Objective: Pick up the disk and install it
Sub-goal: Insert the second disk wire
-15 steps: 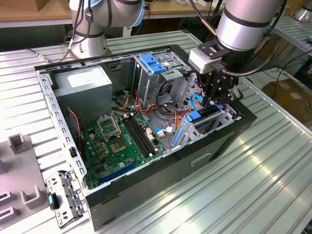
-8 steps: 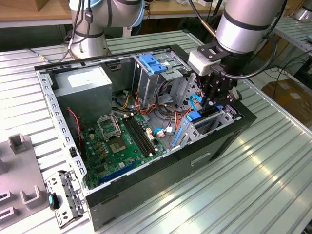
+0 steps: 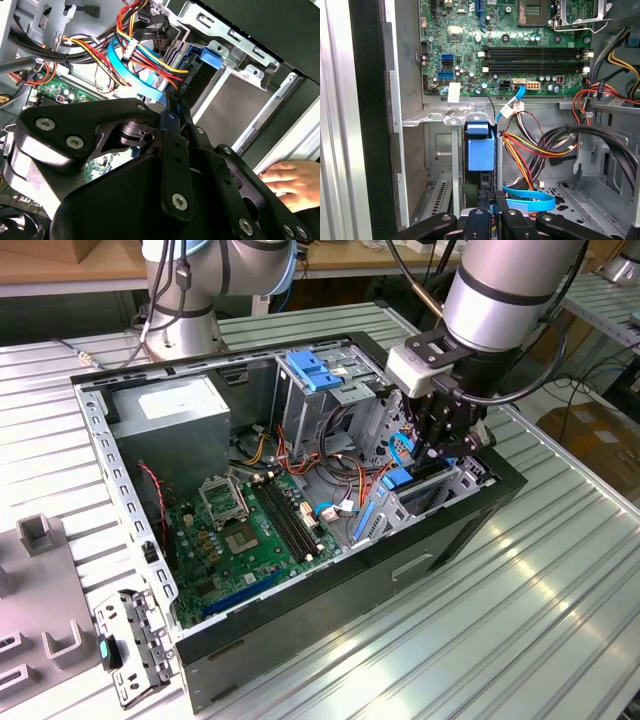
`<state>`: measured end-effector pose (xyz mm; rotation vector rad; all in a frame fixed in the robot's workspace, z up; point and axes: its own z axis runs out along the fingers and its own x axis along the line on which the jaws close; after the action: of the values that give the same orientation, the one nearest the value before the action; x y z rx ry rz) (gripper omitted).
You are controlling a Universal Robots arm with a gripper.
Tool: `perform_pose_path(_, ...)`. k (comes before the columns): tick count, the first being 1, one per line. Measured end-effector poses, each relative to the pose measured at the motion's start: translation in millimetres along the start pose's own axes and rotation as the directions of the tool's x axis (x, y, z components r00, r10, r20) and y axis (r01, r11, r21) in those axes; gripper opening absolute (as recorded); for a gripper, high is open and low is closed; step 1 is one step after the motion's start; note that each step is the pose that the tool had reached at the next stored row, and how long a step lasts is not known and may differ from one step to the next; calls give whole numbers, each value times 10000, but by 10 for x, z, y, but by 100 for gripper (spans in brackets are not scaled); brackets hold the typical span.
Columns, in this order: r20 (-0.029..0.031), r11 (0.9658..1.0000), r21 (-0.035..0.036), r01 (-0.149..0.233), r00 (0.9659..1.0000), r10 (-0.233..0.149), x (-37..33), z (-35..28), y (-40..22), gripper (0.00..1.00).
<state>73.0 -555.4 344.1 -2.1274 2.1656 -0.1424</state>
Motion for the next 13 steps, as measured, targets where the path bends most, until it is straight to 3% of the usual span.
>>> perform_pose_path(9, 8, 10000, -1, -1, 10000, 1, 9, 29, 4, 16)
perform_pose_path(13, 11, 10000, 0, -1, 10000, 1, 8, -2, 0, 24)
